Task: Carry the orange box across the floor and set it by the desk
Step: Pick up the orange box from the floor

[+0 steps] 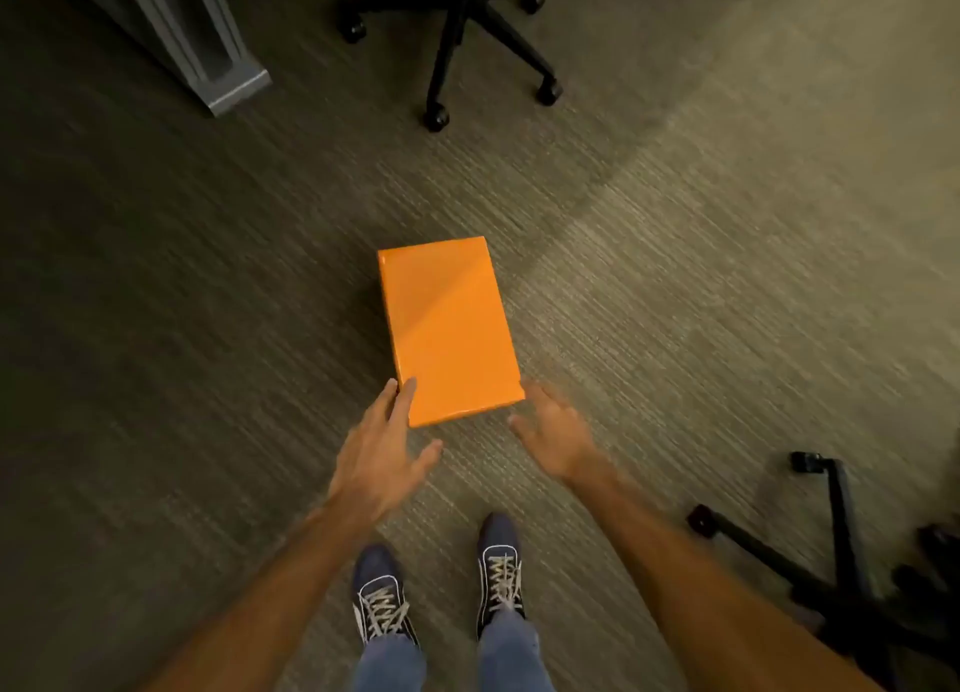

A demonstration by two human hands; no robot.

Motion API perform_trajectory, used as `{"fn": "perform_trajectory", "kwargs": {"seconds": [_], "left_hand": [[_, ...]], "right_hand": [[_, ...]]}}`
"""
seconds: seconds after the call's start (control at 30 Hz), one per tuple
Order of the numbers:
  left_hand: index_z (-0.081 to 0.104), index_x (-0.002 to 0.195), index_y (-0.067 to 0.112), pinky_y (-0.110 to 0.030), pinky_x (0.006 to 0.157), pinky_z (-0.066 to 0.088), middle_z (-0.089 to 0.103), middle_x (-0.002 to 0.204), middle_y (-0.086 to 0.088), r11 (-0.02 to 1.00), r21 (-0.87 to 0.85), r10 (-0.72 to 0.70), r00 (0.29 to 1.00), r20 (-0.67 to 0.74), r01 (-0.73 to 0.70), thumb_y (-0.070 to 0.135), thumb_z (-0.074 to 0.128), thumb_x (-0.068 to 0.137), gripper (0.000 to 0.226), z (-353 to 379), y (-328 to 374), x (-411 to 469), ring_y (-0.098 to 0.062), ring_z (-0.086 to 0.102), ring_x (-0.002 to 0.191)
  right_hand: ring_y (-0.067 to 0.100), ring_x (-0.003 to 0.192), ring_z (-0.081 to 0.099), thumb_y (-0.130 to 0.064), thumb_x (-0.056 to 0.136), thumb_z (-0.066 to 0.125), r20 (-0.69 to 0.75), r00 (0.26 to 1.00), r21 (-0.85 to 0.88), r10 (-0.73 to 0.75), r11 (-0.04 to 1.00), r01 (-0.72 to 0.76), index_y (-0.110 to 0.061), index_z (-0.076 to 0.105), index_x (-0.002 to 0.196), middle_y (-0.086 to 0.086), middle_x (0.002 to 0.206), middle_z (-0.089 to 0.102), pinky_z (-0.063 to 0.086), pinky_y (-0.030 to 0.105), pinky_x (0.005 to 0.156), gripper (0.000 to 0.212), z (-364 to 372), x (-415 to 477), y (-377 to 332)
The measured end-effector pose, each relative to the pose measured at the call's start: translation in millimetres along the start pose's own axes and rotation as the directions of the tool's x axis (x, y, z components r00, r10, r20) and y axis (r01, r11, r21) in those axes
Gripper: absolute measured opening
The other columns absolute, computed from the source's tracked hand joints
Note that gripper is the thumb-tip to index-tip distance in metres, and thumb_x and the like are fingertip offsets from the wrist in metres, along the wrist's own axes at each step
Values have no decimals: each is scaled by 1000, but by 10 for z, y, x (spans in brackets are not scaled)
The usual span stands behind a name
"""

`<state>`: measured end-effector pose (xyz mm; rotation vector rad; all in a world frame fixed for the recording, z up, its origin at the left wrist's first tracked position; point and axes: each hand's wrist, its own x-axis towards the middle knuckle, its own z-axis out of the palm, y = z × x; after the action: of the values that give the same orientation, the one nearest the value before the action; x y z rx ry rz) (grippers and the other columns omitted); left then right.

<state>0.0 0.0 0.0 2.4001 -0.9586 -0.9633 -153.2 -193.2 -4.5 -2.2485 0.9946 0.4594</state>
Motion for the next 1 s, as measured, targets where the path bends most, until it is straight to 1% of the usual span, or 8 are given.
{"fn": "perform_trajectory", "kwargs": {"seconds": [0.17,0.27,0.37,0.57,0.67,0.8,0.93,1.0], "left_hand": [[-13,144,53,-52,104,39,14,163,-6,996,-73,-50,999,16,51,57,68,75,107,640,-543,600,-32,33,141],[-2,150,43,-44,102,39,17,160,-3,970,-215,-117,993,8,116,51,78,68,115,1003,-763,907,-28,35,139],[5,151,38,-41,103,35,21,156,-5,911,-363,-205,979,17,197,48,84,62,119,1334,-957,1232,-27,32,140],[6,152,31,-48,99,40,22,156,-10,818,-452,-373,926,52,355,43,91,52,132,1845,-1195,1652,-31,33,138],[9,153,26,-54,106,39,33,154,-12,734,-529,-438,892,109,425,39,91,54,130,2001,-1296,1802,-33,39,136],[30,143,23,-53,101,46,55,136,-7,591,-646,-483,853,197,483,32,84,69,93,2157,-1400,1914,-26,54,117],[31,141,29,-49,94,44,58,110,9,412,-751,-480,824,302,516,21,77,78,79,2220,-1462,2031,-21,52,107],[34,139,30,-47,92,44,56,102,14,349,-773,-462,815,350,530,14,75,79,74,2236,-1487,2083,-19,52,104]], "right_hand": [[28,137,42,-38,95,55,57,994,93,98,990,-103,-11,32,150,12,152,42,37,36,108,65,501,668,383],[28,128,51,-39,95,54,108,979,151,172,971,-187,-16,31,151,9,148,48,43,37,101,65,695,1004,580],[29,128,50,-37,94,55,97,977,194,189,959,-205,-17,31,150,9,147,48,44,39,101,64,880,1321,816],[35,139,38,-37,91,62,105,948,257,300,913,-317,-14,9,156,13,157,31,36,45,108,88,1223,1797,1210],[35,136,42,-39,88,65,136,920,370,368,843,-392,-17,7,156,12,155,36,37,47,108,92,1337,1948,1301],[25,112,57,-32,88,66,180,904,521,389,742,-423,-16,37,143,7,139,55,49,52,98,63,1456,2078,1341],[30,126,50,-19,91,63,361,827,715,431,441,-542,-18,37,143,5,141,50,41,66,100,58,1470,2182,1328],[31,122,52,-10,92,63,387,812,743,437,374,-555,-14,37,141,9,141,51,40,66,101,56,1456,2236,1316]]}}
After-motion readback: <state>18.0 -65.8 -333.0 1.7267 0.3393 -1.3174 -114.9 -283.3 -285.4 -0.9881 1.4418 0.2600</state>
